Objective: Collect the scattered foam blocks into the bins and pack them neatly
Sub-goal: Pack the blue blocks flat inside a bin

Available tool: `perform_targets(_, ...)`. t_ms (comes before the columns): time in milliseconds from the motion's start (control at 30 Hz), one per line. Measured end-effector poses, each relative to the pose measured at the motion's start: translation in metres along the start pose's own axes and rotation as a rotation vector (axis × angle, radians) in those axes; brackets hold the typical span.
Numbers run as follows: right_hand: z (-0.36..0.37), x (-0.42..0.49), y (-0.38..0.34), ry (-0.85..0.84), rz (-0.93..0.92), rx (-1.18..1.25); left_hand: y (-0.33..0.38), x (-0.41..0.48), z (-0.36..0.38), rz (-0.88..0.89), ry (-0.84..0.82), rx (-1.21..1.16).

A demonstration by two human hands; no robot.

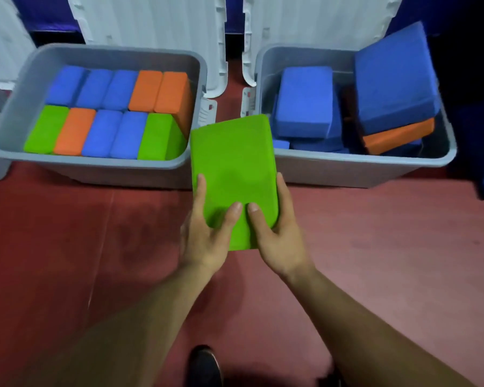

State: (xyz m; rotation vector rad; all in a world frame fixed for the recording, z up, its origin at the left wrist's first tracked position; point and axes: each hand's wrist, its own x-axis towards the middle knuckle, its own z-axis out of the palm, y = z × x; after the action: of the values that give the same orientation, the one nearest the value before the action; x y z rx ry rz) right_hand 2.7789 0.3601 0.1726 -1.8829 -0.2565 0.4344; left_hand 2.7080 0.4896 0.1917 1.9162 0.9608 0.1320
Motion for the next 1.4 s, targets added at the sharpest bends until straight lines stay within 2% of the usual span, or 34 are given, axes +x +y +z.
perform_targets(167, 0.027, -0.009, 0.039, -0.062, -0.004, -0.006, -0.044, -0.012, 0.013, -0.080, 0.100, 0.004)
perform_targets(367, 0.044, -0.029, 0.108, -0.107, 0.132, 0.048, -0.102, -0.012, 0.036, -0.076, -0.005, 0.128)
perform_targets(567, 0.058, -0.005, 0.188, -0.107, 0.184, 0.026, -0.154, 0.013, 0.091, -0.114, 0.047, 0.160)
perform_targets(733, 0.058, 0.013, 0.236, -0.205, 0.179, -0.095, -0.194, 0.021, 0.131, -0.179, 0.033, 0.162)
perform_targets(833, 0.055, 0.030, 0.262, -0.294, 0.172, -0.253, -0.216, 0.032, 0.142, -0.219, 0.022, 0.209)
perform_targets(933, 0.038, 0.051, 0.257, -0.316, 0.081, -0.431, -0.219, 0.051, 0.136, -0.115, 0.090, 0.272)
perform_targets(1133, 0.019, 0.128, 0.176, -0.277, -0.102, -0.572, -0.144, 0.106, 0.130, 0.078, 0.217, 0.086)
perform_targets(1300, 0.027, 0.165, 0.121, -0.212, -0.266, -0.589, -0.080, 0.150, 0.119, 0.138, 0.157, 0.074)
perform_targets(1400, 0.036, 0.171, 0.121, -0.192, -0.332, -0.413, -0.055, 0.174, 0.106, 0.200, 0.066, 0.178)
